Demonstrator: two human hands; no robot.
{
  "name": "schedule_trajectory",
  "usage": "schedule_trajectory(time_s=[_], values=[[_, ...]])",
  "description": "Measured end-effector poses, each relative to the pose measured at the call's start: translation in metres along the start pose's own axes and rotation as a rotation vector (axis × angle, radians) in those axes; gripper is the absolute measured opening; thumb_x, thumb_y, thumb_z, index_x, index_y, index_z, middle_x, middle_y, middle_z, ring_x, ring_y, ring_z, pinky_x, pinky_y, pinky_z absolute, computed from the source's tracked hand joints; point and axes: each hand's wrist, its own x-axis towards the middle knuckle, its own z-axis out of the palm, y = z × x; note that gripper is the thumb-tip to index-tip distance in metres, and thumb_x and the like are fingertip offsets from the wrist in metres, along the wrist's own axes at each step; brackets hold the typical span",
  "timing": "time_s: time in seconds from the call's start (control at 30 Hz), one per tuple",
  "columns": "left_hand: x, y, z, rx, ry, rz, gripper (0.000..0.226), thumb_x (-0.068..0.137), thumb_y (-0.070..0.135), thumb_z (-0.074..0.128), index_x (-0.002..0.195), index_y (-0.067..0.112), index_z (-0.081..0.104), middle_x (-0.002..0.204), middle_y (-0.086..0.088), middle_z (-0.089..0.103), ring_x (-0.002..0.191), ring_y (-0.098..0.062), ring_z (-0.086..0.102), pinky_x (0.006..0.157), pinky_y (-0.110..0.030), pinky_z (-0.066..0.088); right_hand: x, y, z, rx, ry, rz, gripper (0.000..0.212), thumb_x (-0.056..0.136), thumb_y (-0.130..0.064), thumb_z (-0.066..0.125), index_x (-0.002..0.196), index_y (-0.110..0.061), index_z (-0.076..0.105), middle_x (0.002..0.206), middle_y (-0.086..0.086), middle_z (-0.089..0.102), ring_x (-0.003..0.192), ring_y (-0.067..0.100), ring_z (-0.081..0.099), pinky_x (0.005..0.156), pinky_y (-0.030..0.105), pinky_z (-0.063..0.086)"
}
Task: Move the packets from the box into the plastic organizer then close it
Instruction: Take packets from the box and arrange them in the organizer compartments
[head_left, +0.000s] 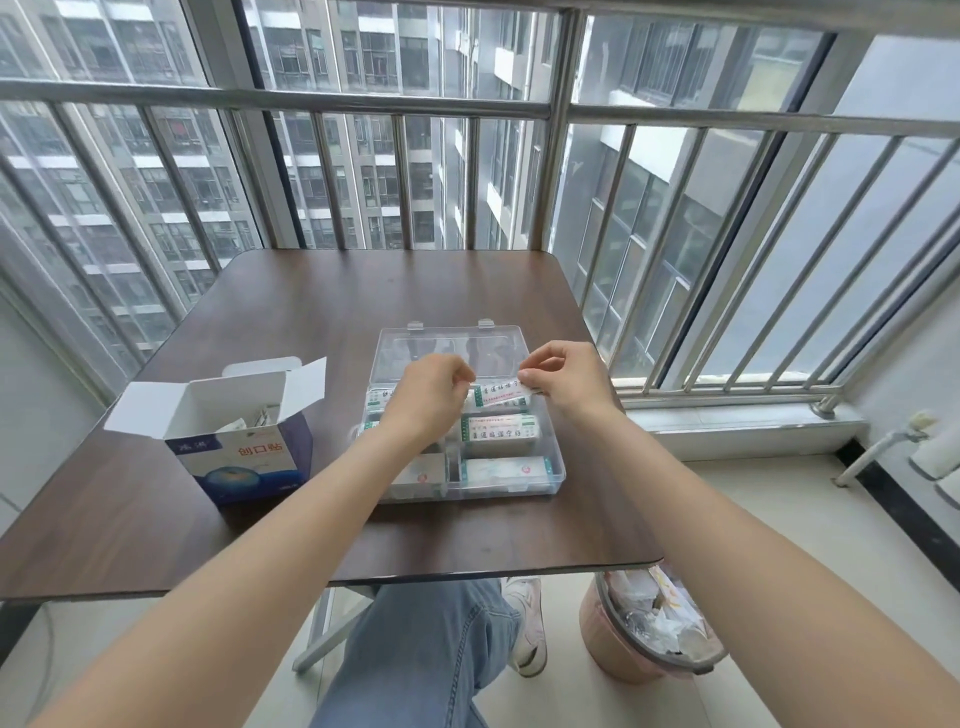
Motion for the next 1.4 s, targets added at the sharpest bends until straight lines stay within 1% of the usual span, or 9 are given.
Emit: schedule_trajectory(time_s=[0.07, 0.17, 0.3, 0.5, 0.6, 0.7, 1.07, 1.27, 1.4], values=[[0.006, -0.001, 0.001, 0.060, -0.035, -0.007, 0.022, 0.096, 0.014, 0.051, 0.112, 0.011, 0.066, 0.114, -0.009, 0.058, 0.106, -0.024, 0.055, 0.093, -0.032, 0.044, 0.001, -0.002, 0.008, -0.120, -0.011, -0.042, 0.007, 0.076, -0.010, 0.075, 0.081, -0.013, 0.070, 0.079, 0.003, 0.070, 0.074, 0.012, 0.062, 0.067, 0.020, 0.042], [0.013, -0.003, 0.003, 0.156, -0.074, -0.002, 0.020, 0.091, 0.023, 0.061, 0.110, 0.017, 0.067, 0.112, -0.010, 0.054, 0.110, -0.027, 0.051, 0.097, -0.041, 0.042, 0.002, -0.004, 0.012, -0.245, -0.079, -0.110, 0.011, 0.075, -0.008, 0.075, 0.085, -0.012, 0.069, 0.082, 0.003, 0.067, 0.075, 0.011, 0.060, 0.065, 0.015, 0.040], [0.020, -0.002, 0.003, 0.307, -0.096, 0.031, 0.023, 0.088, 0.028, 0.064, 0.111, 0.022, 0.067, 0.113, -0.009, 0.051, 0.116, -0.028, 0.044, 0.098, -0.039, 0.039, 0.004, -0.003, 0.014, -0.367, -0.153, -0.212, 0.013, 0.075, -0.008, 0.076, 0.086, -0.010, 0.069, 0.089, 0.005, 0.068, 0.078, 0.012, 0.059, 0.071, 0.017, 0.041], [0.026, 0.001, 0.001, 0.347, -0.149, 0.015, 0.022, 0.087, 0.027, 0.065, 0.109, 0.024, 0.068, 0.117, -0.010, 0.048, 0.123, -0.029, 0.037, 0.098, -0.038, 0.033, 0.004, -0.004, 0.014, -0.470, -0.179, -0.270, 0.012, 0.079, -0.015, 0.074, 0.090, -0.012, 0.071, 0.093, 0.004, 0.070, 0.079, 0.012, 0.057, 0.071, 0.022, 0.042], [0.027, 0.001, 0.000, 0.346, -0.164, 0.007, 0.020, 0.087, 0.025, 0.065, 0.107, 0.024, 0.068, 0.118, -0.010, 0.048, 0.123, -0.029, 0.036, 0.099, -0.039, 0.033, 0.001, -0.007, 0.011, -0.632, -0.141, -0.278, 0.017, 0.083, -0.027, 0.069, 0.098, -0.018, 0.069, 0.100, -0.001, 0.069, 0.093, 0.017, 0.060, 0.077, 0.029, 0.046], [0.027, 0.000, 0.000, 0.344, -0.170, 0.001, 0.019, 0.088, 0.026, 0.065, 0.107, 0.025, 0.069, 0.118, -0.010, 0.048, 0.124, -0.030, 0.035, 0.099, -0.039, 0.033, 0.001, -0.009, 0.011, -0.745, -0.154, -0.266, 0.021, 0.086, -0.033, 0.066, 0.101, -0.018, 0.069, 0.105, 0.001, 0.068, 0.102, 0.020, 0.058, 0.080, 0.032, 0.042], [0.027, 0.002, 0.001, 0.387, -0.165, -0.065, 0.024, 0.088, 0.028, 0.064, 0.111, 0.019, 0.068, 0.122, -0.012, 0.047, 0.124, -0.031, 0.033, 0.097, -0.040, 0.032, 0.009, -0.008, 0.015, -0.667, -0.246, -0.200, 0.011, 0.085, -0.012, 0.064, 0.092, -0.008, 0.071, 0.098, 0.014, 0.068, 0.095, 0.030, 0.061, 0.081, 0.038, 0.051], [0.024, 0.005, 0.000, 0.364, -0.133, -0.060, 0.027, 0.091, 0.026, 0.060, 0.116, 0.016, 0.063, 0.125, -0.014, 0.046, 0.126, -0.031, 0.033, 0.097, -0.040, 0.033, 0.005, -0.015, 0.010, -0.810, -0.252, -0.234, 0.014, 0.088, -0.018, 0.061, 0.098, -0.011, 0.068, 0.101, 0.010, 0.066, 0.094, 0.029, 0.060, 0.071, 0.032, 0.045], [0.013, 0.005, -0.009, 0.250, -0.056, 0.002, 0.026, 0.093, 0.023, 0.055, 0.117, 0.016, 0.060, 0.122, -0.013, 0.046, 0.126, -0.030, 0.033, 0.099, -0.038, 0.033, -0.003, -0.022, 0.004, -0.839, -0.204, -0.262, 0.022, 0.092, -0.027, 0.058, 0.107, -0.012, 0.064, 0.108, 0.007, 0.065, 0.101, 0.028, 0.060, 0.074, 0.033, 0.043]])
